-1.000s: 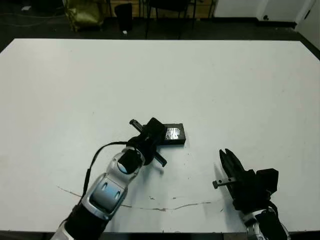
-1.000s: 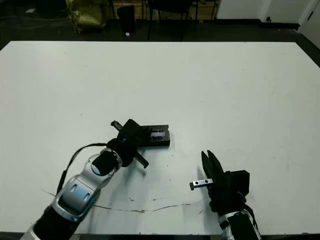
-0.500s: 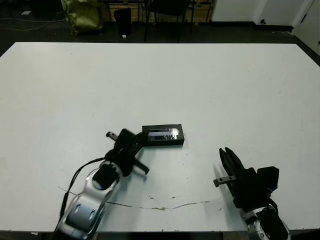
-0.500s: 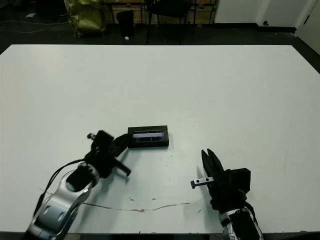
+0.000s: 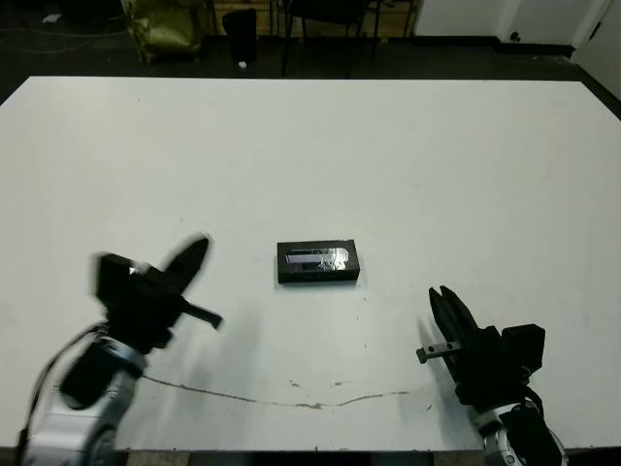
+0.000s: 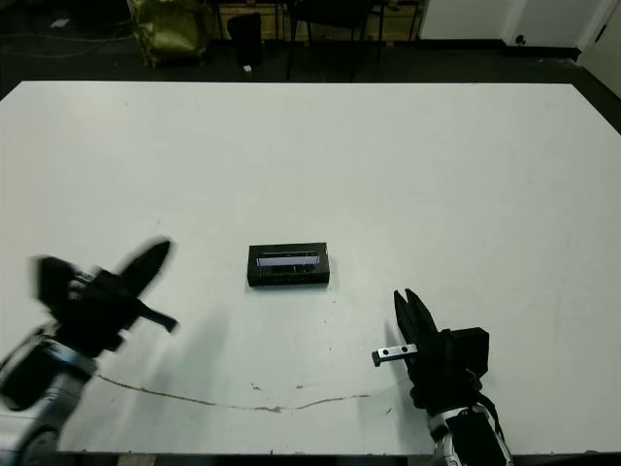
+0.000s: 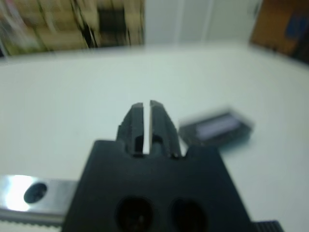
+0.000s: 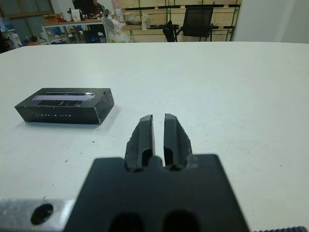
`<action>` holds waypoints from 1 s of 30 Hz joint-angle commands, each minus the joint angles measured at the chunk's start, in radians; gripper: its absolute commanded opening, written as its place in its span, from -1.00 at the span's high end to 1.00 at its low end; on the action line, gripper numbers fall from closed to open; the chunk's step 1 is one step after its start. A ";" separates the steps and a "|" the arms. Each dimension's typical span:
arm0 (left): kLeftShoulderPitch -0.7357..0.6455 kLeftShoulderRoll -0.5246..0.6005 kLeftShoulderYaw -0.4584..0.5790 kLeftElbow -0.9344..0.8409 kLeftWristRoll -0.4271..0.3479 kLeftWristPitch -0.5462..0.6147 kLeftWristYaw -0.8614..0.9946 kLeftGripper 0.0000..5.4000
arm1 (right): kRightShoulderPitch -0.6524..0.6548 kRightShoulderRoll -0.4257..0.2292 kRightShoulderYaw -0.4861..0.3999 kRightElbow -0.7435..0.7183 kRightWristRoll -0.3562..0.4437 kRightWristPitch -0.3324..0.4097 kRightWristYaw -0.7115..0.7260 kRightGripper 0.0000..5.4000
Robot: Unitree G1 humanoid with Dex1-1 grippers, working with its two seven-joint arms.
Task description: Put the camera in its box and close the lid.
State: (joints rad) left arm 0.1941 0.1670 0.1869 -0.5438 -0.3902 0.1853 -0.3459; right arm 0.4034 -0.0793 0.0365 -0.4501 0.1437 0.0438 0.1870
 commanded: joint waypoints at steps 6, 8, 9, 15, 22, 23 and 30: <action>0.077 -0.071 -0.035 0.061 0.091 -0.200 0.052 0.99 | -0.034 -0.003 -0.004 0.005 -0.004 -0.014 -0.003 1.00; 0.081 -0.093 -0.049 0.131 0.132 -0.271 0.067 0.99 | -0.049 0.000 -0.004 0.015 -0.007 -0.039 -0.003 1.00; 0.080 -0.103 -0.054 0.163 0.150 -0.305 0.075 0.99 | -0.055 0.002 -0.004 0.019 -0.007 -0.049 -0.003 1.00; 0.096 -0.190 -0.091 0.349 0.250 -0.419 0.185 0.99 | -0.066 0.025 0.012 -0.013 -0.033 -0.042 -0.051 1.00; 0.103 -0.217 -0.120 0.425 0.254 -0.451 0.209 0.99 | -0.069 0.024 0.025 -0.004 -0.031 -0.048 -0.050 1.00; 0.101 -0.214 -0.120 0.421 0.254 -0.441 0.212 0.99 | -0.070 0.023 0.026 -0.002 -0.033 -0.049 -0.049 1.00; 0.100 -0.201 -0.126 0.381 0.254 -0.392 0.221 0.99 | -0.071 0.025 0.026 0.021 -0.027 -0.057 -0.043 1.00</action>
State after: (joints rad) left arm 0.2830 -0.0453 0.0624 -0.1624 -0.1405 -0.2278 -0.1319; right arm 0.3255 -0.0495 0.0644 -0.4458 0.1181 -0.0163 0.1432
